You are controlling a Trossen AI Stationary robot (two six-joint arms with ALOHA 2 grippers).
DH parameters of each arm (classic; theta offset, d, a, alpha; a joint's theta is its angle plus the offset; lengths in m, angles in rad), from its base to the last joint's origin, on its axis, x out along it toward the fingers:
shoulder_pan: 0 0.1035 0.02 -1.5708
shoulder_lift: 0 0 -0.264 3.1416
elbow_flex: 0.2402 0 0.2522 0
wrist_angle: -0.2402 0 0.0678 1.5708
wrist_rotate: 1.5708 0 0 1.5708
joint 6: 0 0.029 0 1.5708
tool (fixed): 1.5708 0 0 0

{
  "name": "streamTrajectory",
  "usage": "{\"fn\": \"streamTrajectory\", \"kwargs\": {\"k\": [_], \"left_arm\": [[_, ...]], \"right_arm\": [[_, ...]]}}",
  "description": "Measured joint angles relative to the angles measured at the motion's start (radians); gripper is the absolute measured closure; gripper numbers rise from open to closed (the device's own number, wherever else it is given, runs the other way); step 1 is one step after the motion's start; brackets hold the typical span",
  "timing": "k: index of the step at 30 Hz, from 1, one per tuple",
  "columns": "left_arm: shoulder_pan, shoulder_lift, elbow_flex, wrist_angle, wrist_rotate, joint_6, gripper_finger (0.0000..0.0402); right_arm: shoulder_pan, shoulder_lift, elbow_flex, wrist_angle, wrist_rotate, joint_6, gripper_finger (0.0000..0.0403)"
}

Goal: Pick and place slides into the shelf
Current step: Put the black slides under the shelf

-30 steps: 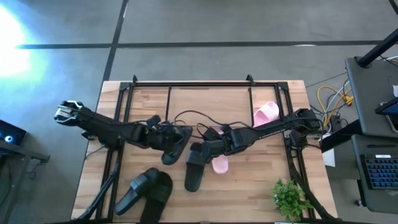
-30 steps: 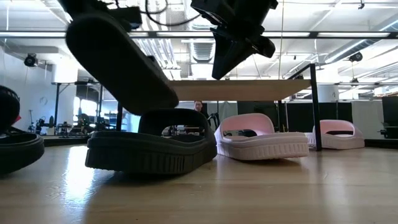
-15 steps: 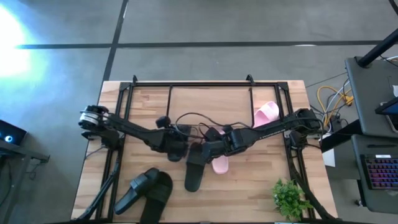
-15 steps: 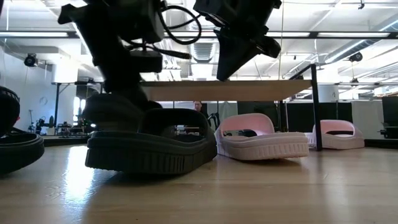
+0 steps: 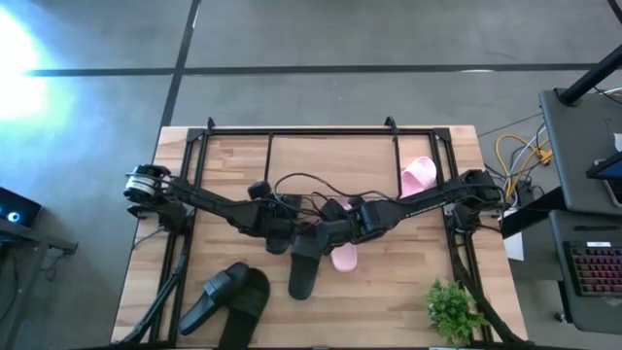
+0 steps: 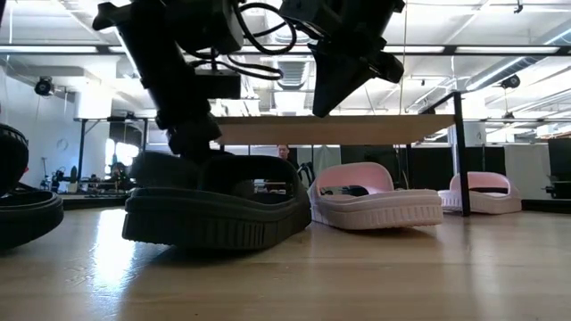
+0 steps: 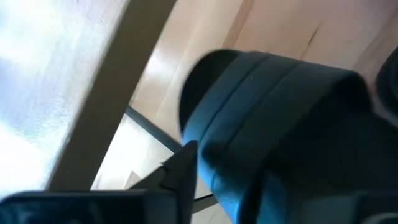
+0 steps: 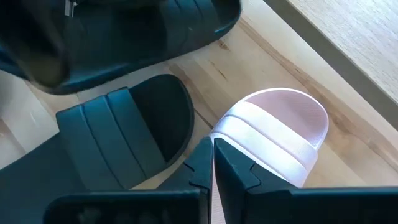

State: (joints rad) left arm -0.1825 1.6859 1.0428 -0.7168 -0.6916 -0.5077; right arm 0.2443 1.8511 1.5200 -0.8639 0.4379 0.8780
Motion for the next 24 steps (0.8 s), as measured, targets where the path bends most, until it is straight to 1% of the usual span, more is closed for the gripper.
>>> {"fn": "streamTrajectory", "kwargs": {"k": [4,7,12,14,15,17,21,24], "left_arm": [[-0.005,-0.009,0.016,-0.028,0.029,-0.025,0.0241],[-0.011,-0.039,0.044,-0.062,0.113,-0.032,0.0219],[-0.016,-0.119,0.066,-0.113,0.275,-0.040,0.0208],[-0.031,-0.165,0.059,-0.127,0.361,-0.040,0.0207],[-0.046,-0.192,0.050,-0.139,0.386,-0.034,0.0208],[-0.099,-0.248,0.032,-0.140,0.394,-0.017,0.0212],[-0.240,-0.358,0.006,-0.130,0.359,-0.016,0.0226],[-0.361,-0.422,-0.010,-0.131,0.289,-0.127,0.0239]], "right_arm": [[0.000,0.000,0.000,0.001,0.000,-0.007,0.0394],[0.000,0.000,0.000,0.002,-0.003,-0.011,0.0394],[0.004,0.000,0.000,0.007,-0.042,-0.034,0.0394],[0.015,0.000,0.000,0.016,-0.097,-0.085,0.0394],[0.026,0.000,0.000,0.017,-0.127,-0.118,0.0394],[0.060,0.000,0.000,0.013,-0.152,-0.183,0.0394],[0.139,0.000,-0.001,0.028,-0.153,-0.325,0.0394],[0.184,0.000,-0.008,0.068,-0.113,-0.362,0.0394]]}}
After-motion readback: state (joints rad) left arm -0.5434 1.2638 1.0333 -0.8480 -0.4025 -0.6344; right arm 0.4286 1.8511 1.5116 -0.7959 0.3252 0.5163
